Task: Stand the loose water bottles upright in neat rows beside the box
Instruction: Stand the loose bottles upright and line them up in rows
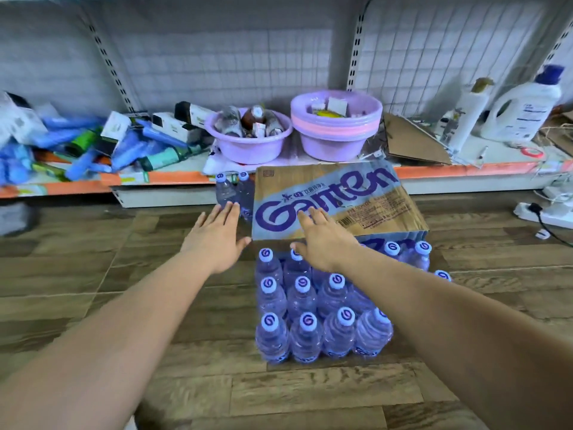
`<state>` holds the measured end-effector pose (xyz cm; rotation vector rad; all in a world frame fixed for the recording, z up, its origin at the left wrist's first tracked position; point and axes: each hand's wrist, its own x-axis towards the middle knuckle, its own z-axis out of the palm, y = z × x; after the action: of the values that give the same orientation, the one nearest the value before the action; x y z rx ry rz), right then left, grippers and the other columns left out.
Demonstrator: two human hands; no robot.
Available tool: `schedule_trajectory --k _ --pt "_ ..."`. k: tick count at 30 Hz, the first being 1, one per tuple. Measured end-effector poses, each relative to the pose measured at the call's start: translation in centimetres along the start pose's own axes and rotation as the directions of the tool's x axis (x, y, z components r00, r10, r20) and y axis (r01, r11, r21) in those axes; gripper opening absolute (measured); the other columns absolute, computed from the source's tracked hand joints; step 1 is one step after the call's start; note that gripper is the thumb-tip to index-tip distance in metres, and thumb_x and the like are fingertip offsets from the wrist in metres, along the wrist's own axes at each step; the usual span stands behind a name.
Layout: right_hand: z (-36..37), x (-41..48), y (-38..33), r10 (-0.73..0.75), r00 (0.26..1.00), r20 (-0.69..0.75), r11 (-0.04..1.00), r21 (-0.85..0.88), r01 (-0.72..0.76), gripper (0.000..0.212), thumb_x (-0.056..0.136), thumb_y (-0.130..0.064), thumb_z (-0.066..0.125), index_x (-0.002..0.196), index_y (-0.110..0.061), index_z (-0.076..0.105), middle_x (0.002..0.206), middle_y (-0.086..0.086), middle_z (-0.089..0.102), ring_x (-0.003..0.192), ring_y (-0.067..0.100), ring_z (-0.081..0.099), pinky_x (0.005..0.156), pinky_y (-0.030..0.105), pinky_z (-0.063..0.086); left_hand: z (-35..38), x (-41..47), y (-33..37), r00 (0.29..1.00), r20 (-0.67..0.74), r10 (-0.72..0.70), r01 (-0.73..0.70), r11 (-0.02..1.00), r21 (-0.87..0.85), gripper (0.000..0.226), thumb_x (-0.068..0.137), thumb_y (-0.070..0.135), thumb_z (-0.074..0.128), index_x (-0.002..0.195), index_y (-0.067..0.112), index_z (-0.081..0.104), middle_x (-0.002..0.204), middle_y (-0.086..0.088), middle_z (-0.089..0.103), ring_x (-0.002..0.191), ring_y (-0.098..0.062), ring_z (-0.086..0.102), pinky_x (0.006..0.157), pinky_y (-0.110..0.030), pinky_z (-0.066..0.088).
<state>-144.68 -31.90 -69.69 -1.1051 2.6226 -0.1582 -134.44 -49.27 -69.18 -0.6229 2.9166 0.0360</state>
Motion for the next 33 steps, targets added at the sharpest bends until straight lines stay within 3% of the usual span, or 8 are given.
schedule_trajectory --k 11,15,19,22,25,27,30,33 --pt "1.1 18.9 -5.9 0.000 0.999 -0.046 1.000 0.001 0.000 0.071 0.097 -0.042 0.042 0.151 -0.009 0.009 0.160 0.016 0.007 0.150 0.030 0.002 0.122 0.041 0.013 2.8 14.3 -12.5 0.997 0.054 -0.056 0.057 0.998 -0.018 0.070 0.098 0.044 0.030 0.151 0.014 -0.006 0.161 -0.003 -0.009 0.149 -0.019 -0.004 0.123 -0.037 0.004" --pt "2.7 24.7 -6.4 0.028 0.999 -0.028 1.000 -0.012 -0.029 0.073 0.097 -0.041 0.043 0.152 -0.011 0.008 0.160 0.015 0.004 0.149 0.030 0.004 0.120 0.041 0.013 4.7 19.6 -14.9 0.998 0.063 -0.018 0.021 0.999 -0.048 0.070 0.098 0.041 0.033 0.151 0.015 -0.005 0.161 -0.003 -0.009 0.149 -0.020 -0.002 0.123 -0.037 0.006" --pt "4.0 30.1 -6.7 0.046 0.999 -0.021 0.999 -0.027 -0.046 0.071 0.097 -0.039 0.045 0.151 -0.012 0.010 0.160 0.015 0.005 0.149 0.031 0.002 0.119 0.042 0.016 6.0 25.4 -16.0 0.998 -0.022 0.055 -0.057 0.989 -0.137 0.067 0.098 0.034 0.040 0.152 0.021 0.001 0.161 -0.001 -0.008 0.149 -0.023 0.003 0.121 -0.038 0.013" --pt "4.8 33.3 -6.7 0.034 0.999 -0.018 0.996 -0.087 -0.036 0.070 0.095 -0.033 0.049 0.150 -0.010 0.012 0.157 0.017 0.011 0.148 0.035 0.005 0.119 0.046 0.021 7.3 29.7 -15.9 0.995 -0.007 0.095 -0.095 0.973 -0.209 0.067 0.097 0.027 0.046 0.151 0.029 0.006 0.161 0.001 -0.007 0.148 -0.025 0.011 0.117 -0.041 0.027" --pt "5.5 36.0 -6.2 0.041 0.999 0.019 0.984 -0.172 -0.037 0.073 0.094 -0.029 0.052 0.151 -0.012 0.010 0.156 0.020 0.013 0.144 0.042 0.013 0.115 0.051 0.027 9.1 32.6 -15.5 0.996 0.021 0.089 -0.084 0.979 -0.186 0.072 0.093 0.018 0.052 0.150 0.033 0.010 0.160 -0.004 0.011 0.141 -0.032 0.030 0.107 -0.042 0.040" --pt "5.7 37.6 -6.2 0.023 1.000 -0.012 0.958 -0.284 -0.025 0.072 0.093 -0.027 0.053 0.151 -0.012 0.013 0.148 0.022 0.031 0.136 0.044 0.027 0.109 0.048 0.034 9.8 33.5 -15.5 0.996 -0.024 0.084 -0.087 0.979 -0.184 0.068 0.090 0.013 0.055 0.148 0.024 0.022 0.149 -0.011 0.032 0.130 -0.035 0.043 0.099 -0.042 0.043" --pt "5.8 38.7 -6.6 -0.011 0.997 -0.071 0.917 -0.399 -0.018 0.062 0.093 -0.033 0.055 0.145 -0.014 0.029 0.138 0.018 0.043 0.128 0.037 0.039 0.101 0.042 0.038 10.5 33.6 -15.3 0.981 -0.167 0.097 -0.119 0.984 -0.129 0.049 0.085 0.004 0.057 0.131 0.012 0.045 0.128 -0.014 0.049 0.113 -0.038 0.054 0.083 -0.042 0.047" --pt "6.3 38.4 -6.6 -0.048 0.992 -0.116 0.951 -0.310 0.010 0.036 0.092 -0.021 0.056 0.127 -0.016 0.049 0.127 0.015 0.045 0.111 0.039 0.052 0.079 0.038 0.041 10.9 33.3 -15.4 0.972 -0.215 0.098 -0.132 0.980 -0.149 0.039 0.081 -0.001 0.057 0.118 0.010 0.053 0.119 -0.014 0.052 0.106 -0.037 0.056 0.073 -0.039 0.044"
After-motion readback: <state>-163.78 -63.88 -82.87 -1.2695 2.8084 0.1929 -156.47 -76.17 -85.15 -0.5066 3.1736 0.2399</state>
